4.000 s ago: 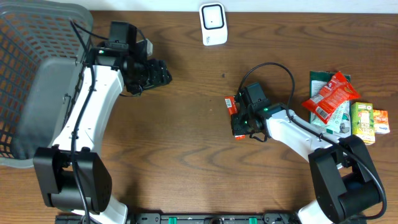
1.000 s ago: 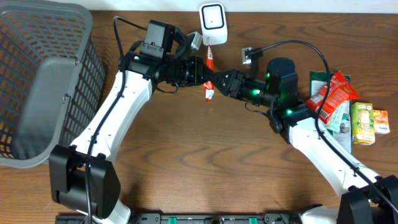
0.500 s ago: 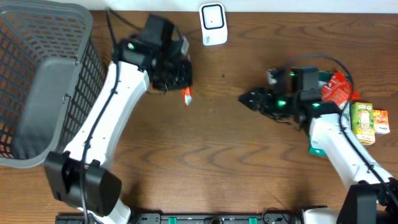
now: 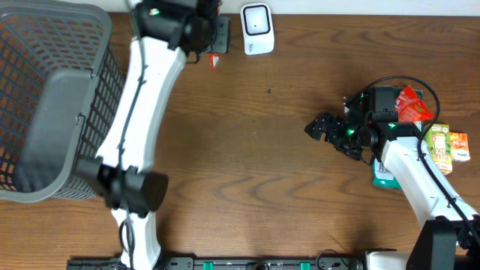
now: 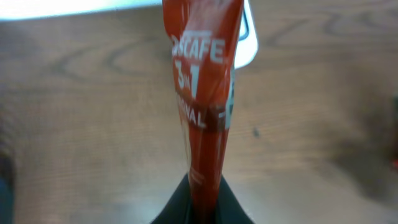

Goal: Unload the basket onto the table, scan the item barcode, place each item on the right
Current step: 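Hold the sachet up to the white scanner with the left gripper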

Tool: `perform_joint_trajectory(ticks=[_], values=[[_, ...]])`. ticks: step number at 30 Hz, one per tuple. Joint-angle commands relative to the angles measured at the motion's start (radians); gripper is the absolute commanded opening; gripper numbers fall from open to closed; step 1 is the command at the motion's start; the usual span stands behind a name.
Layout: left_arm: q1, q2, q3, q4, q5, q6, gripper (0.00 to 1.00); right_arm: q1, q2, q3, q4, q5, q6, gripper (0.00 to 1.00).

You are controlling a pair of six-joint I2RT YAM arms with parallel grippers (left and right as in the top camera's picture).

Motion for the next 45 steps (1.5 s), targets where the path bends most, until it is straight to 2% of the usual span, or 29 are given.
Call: perform_joint_trajectory(ticks=[1,7,12,22,28,45], values=[[0.000,0.060,0.010,0.084,-0.071,0.109,0.07,-0.002,-0.011,0.009,-0.001,0.016,-0.011,0.99],[-0.005,0.157,0.008,0.270,-0.127,0.247,0.07,-0.002,-0.011,0.009,-0.001,0.016,-0.011,0.99],[-0.023,0.246,0.008,0.389,-0.150,0.438,0.07,-0.002,-0.011,0.009,-0.001,0.016,-0.011,0.99],[-0.066,0.432,0.004,0.623,-0.346,0.689,0.07,-0.002,-0.011,0.009,-0.001,0.016,-0.011,0.99],[-0.076,0.475,0.003,0.700,-0.381,0.696,0.07,-0.002,-0.011,0.009,-0.001,0.016,-0.011,0.99],[-0.088,0.455,0.001,0.703,-0.377,0.667,0.07,-0.002,-0.011,0.009,-0.001,0.016,-0.011,0.99]])
